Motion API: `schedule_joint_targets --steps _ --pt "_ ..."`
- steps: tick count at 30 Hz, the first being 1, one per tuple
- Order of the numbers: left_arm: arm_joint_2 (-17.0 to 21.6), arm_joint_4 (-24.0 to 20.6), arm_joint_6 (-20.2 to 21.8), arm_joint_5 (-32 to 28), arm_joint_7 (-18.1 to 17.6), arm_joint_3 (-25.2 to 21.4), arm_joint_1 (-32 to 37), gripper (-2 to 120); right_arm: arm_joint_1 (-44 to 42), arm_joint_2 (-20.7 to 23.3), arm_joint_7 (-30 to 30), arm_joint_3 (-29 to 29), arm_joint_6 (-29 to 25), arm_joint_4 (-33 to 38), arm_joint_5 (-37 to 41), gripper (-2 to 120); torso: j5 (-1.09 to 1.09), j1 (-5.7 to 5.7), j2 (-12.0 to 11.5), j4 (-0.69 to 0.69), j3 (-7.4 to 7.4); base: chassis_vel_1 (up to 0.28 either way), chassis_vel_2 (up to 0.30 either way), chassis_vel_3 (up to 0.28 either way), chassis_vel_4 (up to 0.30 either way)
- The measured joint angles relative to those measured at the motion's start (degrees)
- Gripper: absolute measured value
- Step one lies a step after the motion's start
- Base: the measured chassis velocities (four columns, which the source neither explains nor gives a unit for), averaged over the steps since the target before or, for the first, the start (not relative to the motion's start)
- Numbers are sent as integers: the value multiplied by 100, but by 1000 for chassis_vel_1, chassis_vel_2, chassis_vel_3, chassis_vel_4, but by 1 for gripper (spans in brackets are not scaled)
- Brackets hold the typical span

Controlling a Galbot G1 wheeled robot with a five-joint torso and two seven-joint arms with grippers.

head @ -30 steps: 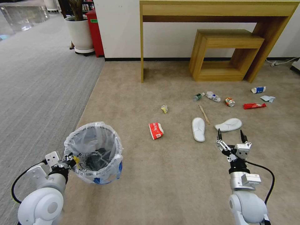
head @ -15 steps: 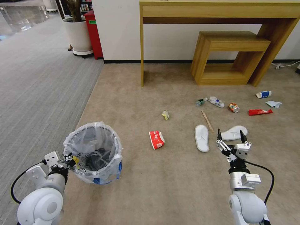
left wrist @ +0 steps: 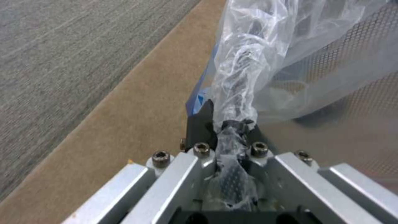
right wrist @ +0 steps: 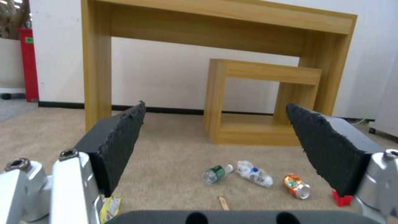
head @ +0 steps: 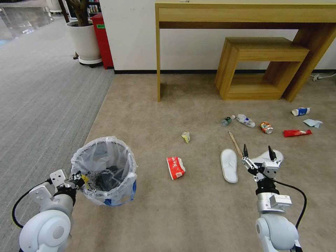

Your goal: Pick up the trash bin and place the garbage on the floor into it.

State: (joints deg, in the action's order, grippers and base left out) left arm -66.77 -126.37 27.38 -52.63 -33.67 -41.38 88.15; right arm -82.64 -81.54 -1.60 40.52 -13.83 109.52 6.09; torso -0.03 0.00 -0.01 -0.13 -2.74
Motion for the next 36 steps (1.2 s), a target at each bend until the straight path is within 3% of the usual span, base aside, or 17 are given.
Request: schedule_joint_targets --steps 36 --pt "-50 48 -18 40 6 28 -13 1 12 -3 15 -18 -82 -57 -46 86 -2 1 1 0 0 -127 122 123 -121"
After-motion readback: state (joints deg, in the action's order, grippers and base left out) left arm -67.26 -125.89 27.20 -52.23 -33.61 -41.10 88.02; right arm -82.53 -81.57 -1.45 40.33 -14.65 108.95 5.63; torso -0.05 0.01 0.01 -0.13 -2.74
